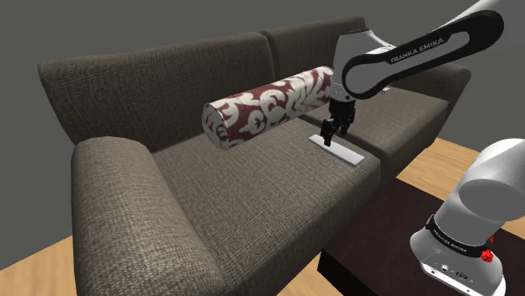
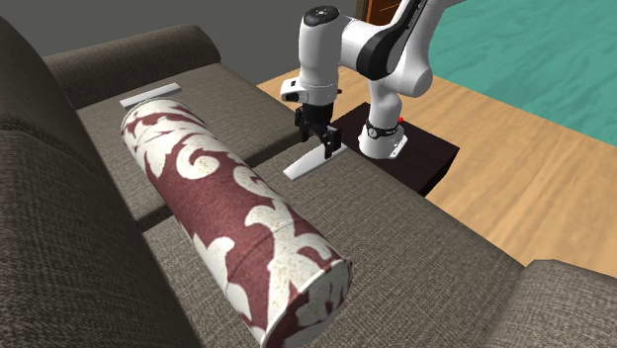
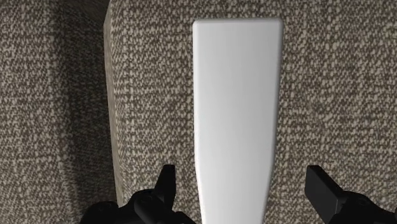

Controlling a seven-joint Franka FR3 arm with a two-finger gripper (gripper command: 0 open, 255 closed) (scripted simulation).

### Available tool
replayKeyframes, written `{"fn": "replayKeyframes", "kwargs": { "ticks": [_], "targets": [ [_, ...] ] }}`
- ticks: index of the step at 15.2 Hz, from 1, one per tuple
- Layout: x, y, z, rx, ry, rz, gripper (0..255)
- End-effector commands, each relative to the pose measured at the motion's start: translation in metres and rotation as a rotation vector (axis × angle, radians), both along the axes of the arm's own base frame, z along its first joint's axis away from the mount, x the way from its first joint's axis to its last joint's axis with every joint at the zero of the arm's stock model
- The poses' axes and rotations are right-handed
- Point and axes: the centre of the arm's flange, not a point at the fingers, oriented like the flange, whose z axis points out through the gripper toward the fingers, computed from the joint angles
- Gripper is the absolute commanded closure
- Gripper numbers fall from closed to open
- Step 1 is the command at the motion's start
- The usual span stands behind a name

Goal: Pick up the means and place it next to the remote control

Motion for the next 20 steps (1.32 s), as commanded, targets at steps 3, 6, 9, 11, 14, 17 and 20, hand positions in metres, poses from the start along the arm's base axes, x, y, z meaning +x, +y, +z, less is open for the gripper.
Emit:
{"fn": "replayKeyframes", "kwargs": {
  "ticks": [3,6,9,11,14,17,20],
  "targets": [
    [0.003,0.0,-0.02,0.001,-0.003,-0.005,0],
    [0.003,0.0,-0.039,0.001,-0.003,-0.005,0],
    [0.003,0.0,-0.039,0.001,-0.003,-0.005,0],
    [0.003,0.0,-0.039,0.001,-0.003,-0.005,0],
    [0.003,0.0,-0.039,0.001,-0.003,-0.005,0],
    [0.003,-0.001,-0.039,0.001,-0.003,-0.005,255],
    [0.003,0.0,-0.039,0.001,-0.003,-0.005,255]
  ]
}}
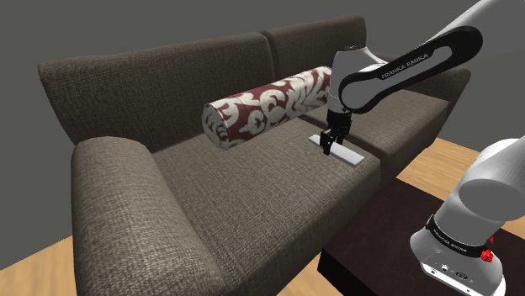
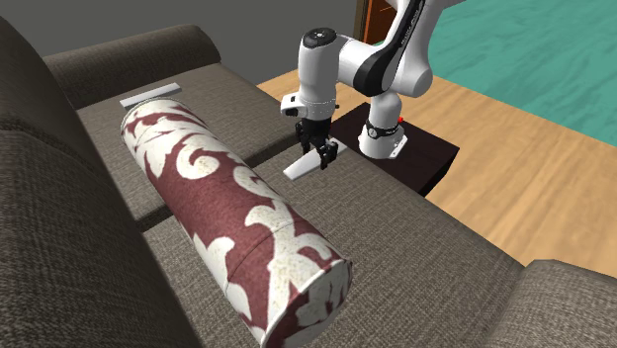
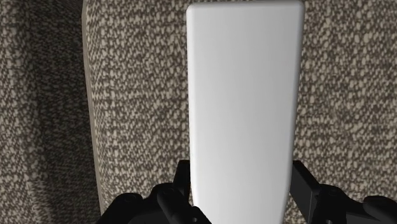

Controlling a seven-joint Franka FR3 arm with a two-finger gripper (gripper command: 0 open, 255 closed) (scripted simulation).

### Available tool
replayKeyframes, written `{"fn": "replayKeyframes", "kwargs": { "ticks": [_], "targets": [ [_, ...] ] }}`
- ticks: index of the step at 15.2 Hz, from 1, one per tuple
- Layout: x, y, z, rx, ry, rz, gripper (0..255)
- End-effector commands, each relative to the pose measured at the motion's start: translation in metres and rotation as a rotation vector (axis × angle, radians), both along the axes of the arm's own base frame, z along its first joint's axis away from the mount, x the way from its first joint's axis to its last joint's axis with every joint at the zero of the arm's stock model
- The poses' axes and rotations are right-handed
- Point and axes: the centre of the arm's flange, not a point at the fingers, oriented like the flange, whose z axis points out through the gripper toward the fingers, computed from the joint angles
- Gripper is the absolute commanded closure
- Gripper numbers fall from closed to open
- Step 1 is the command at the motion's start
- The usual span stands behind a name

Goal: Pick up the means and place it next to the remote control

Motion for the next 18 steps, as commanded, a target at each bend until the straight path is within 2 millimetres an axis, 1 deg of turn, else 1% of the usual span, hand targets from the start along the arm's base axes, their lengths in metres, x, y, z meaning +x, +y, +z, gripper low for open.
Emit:
{"fn": "replayKeyframes", "kwargs": {
  "ticks": [1,4,18],
  "targets": [
    [0.0,0.0,0.0,0.0,0.0,0.0,255],
    [0.0,0.0,0.0,0.0,0.0,0.0,255],
    [0.0,0.0,0.074,0.0,0.0,0.0,255]
  ]
}}
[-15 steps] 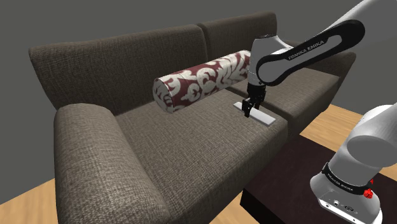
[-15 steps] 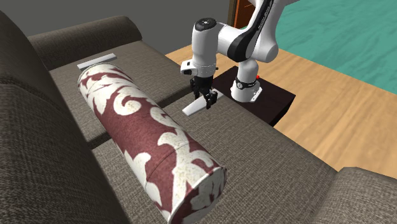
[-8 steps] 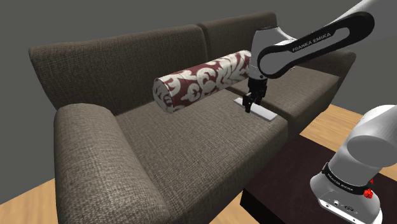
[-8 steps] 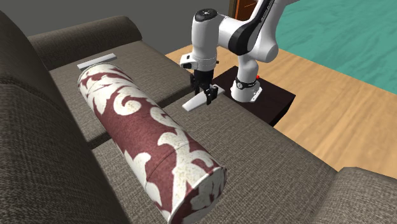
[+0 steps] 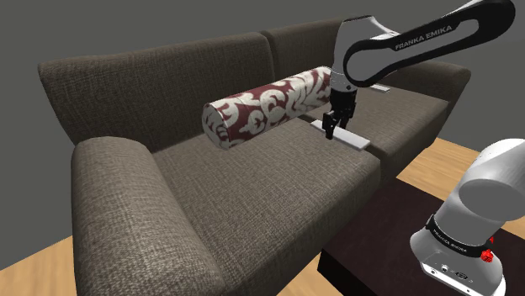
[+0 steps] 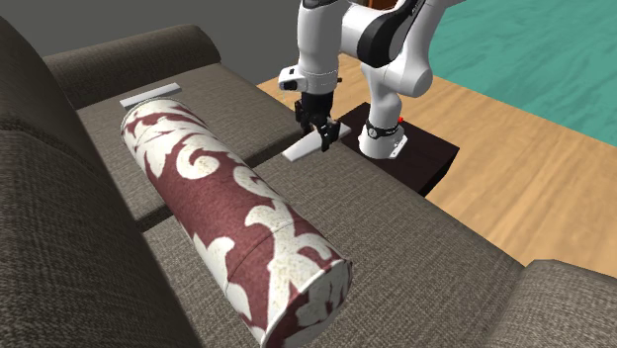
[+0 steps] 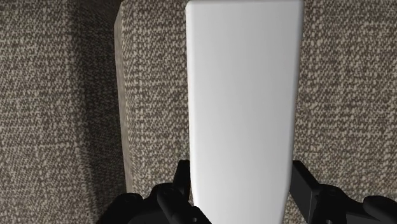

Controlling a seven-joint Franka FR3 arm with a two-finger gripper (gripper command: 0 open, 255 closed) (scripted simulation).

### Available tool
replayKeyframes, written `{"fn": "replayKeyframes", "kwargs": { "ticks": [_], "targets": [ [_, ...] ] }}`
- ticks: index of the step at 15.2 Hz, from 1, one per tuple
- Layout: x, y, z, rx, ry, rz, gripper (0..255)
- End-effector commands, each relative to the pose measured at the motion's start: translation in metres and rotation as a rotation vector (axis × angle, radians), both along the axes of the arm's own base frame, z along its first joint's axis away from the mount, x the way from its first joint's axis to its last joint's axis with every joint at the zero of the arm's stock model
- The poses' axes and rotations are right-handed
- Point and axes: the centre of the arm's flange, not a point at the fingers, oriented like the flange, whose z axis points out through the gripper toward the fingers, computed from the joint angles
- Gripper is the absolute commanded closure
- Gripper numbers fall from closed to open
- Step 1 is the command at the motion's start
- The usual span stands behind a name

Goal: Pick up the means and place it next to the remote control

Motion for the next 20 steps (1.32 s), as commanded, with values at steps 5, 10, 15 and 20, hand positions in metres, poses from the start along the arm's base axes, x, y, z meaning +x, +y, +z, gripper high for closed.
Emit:
{"fn": "replayKeyframes", "kwargs": {
  "ticks": [5,10,15,20],
  "targets": [
    [0.001,-0.013,0.024,0.0,0.0,0.0,255],
    [0.005,-0.079,0.024,0.0,0.0,0.0,255],
    [0.009,-0.145,0.024,0.0,0.0,0.0,255],
    [0.014,-0.211,0.024,0.0,0.0,0.0,255]
  ]
}}
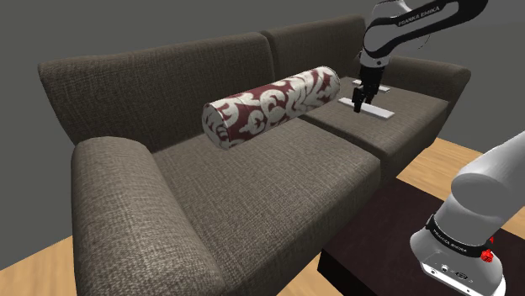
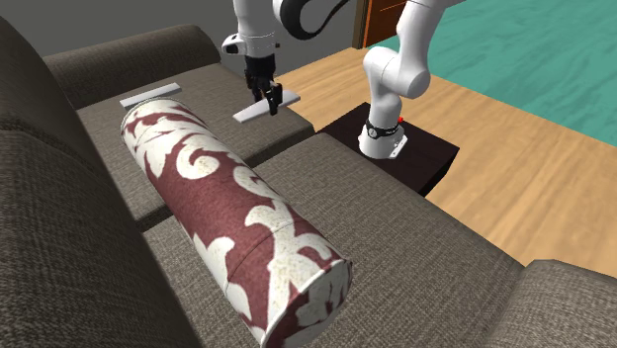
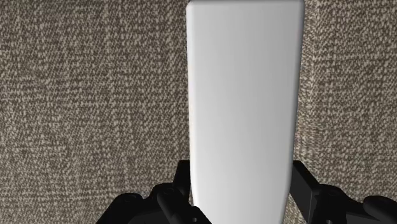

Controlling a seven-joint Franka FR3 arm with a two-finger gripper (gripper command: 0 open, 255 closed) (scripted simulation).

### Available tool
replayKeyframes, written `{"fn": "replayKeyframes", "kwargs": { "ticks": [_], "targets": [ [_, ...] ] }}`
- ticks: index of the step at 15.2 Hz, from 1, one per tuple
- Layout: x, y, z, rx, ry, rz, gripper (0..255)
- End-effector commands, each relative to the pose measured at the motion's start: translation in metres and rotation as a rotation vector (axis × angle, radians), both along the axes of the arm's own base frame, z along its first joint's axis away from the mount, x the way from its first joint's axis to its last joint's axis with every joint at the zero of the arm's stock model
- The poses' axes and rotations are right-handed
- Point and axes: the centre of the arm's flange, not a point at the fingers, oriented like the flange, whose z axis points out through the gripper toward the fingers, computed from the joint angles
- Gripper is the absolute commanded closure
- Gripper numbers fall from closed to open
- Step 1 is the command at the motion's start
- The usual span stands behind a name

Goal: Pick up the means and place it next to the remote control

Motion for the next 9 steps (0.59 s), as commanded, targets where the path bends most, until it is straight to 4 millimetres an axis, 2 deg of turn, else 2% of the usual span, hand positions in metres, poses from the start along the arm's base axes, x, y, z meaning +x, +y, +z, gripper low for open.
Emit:
{"fn": "replayKeyframes", "kwargs": {
  "ticks": [1,9],
  "targets": [
    [0.002,-0.028,0.0,-0.001,0.0,0.001,255],
    [0.008,-0.133,0.001,-0.001,0.0,0.001,255]
  ]
}}
